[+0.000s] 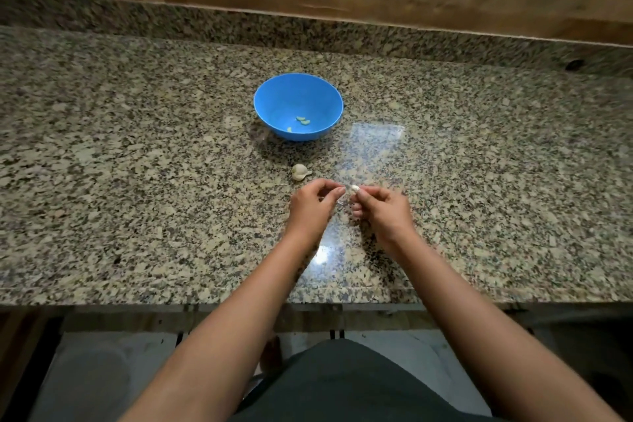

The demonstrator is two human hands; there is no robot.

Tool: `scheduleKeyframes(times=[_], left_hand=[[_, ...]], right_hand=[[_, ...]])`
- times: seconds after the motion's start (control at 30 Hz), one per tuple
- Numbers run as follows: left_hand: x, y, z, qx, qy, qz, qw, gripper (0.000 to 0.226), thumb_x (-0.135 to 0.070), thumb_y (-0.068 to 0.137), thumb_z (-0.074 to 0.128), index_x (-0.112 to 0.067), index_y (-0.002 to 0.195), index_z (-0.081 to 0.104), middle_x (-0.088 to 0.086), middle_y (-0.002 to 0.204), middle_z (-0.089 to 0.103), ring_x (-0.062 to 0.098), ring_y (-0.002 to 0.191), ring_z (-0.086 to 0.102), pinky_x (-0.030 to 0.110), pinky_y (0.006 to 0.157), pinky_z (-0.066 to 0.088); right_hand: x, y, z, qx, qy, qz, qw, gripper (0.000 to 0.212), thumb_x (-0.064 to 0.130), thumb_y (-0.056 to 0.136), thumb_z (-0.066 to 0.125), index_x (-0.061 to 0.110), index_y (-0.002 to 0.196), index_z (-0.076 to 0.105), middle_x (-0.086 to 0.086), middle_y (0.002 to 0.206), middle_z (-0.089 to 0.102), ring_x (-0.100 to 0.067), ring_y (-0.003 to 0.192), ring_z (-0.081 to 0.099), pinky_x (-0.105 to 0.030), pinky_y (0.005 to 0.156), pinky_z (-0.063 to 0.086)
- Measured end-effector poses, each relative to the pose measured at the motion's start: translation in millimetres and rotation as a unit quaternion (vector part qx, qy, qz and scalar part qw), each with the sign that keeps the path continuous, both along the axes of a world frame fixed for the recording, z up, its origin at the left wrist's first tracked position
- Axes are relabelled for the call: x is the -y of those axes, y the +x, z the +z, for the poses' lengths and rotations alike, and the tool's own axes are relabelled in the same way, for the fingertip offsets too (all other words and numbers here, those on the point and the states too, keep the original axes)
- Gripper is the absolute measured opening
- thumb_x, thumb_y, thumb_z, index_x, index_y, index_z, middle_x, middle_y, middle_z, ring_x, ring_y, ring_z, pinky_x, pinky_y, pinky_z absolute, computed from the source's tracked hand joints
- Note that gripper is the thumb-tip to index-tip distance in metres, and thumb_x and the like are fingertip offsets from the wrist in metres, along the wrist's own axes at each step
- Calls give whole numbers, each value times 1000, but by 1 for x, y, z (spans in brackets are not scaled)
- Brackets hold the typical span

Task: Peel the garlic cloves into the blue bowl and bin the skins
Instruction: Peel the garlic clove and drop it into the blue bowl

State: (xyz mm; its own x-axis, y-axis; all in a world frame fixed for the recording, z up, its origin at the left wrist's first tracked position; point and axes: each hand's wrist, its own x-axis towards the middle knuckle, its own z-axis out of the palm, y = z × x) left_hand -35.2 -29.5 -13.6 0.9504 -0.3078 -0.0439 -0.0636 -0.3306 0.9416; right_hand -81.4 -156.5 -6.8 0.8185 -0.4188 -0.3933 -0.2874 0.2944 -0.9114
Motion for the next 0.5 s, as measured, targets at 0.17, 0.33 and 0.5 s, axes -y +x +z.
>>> scheduleKeyframes(times=[0.17,0.33,0.5], left_hand=[[6,-2,10,-29,-59,21,998,4,-16,86,67,-13,88,66,-5,79,66,6,75,62,8,66,48],[1,4,14,-38,-101,-3,994,6,-15,84,69,-11,87,66,-2,78,66,6,71,62,19,66,51],[-4,8,21,-75,-154,-29,985,7,-10,82,70,-6,85,64,4,80,63,10,72,59,21,66,51]], right_hand=[[-8,-5,7,62,71,4,996,22,-1,86,59,-12,105,59,-14,81,66,-17,63,59,-21,62,54],[-5,-6,19,83,127,28,988,9,-1,87,56,-6,92,63,-12,75,66,-19,64,62,-25,64,57],[-1,-4,30,66,151,54,985,5,-1,82,60,-1,82,65,-10,70,68,-17,61,65,-26,65,57]])
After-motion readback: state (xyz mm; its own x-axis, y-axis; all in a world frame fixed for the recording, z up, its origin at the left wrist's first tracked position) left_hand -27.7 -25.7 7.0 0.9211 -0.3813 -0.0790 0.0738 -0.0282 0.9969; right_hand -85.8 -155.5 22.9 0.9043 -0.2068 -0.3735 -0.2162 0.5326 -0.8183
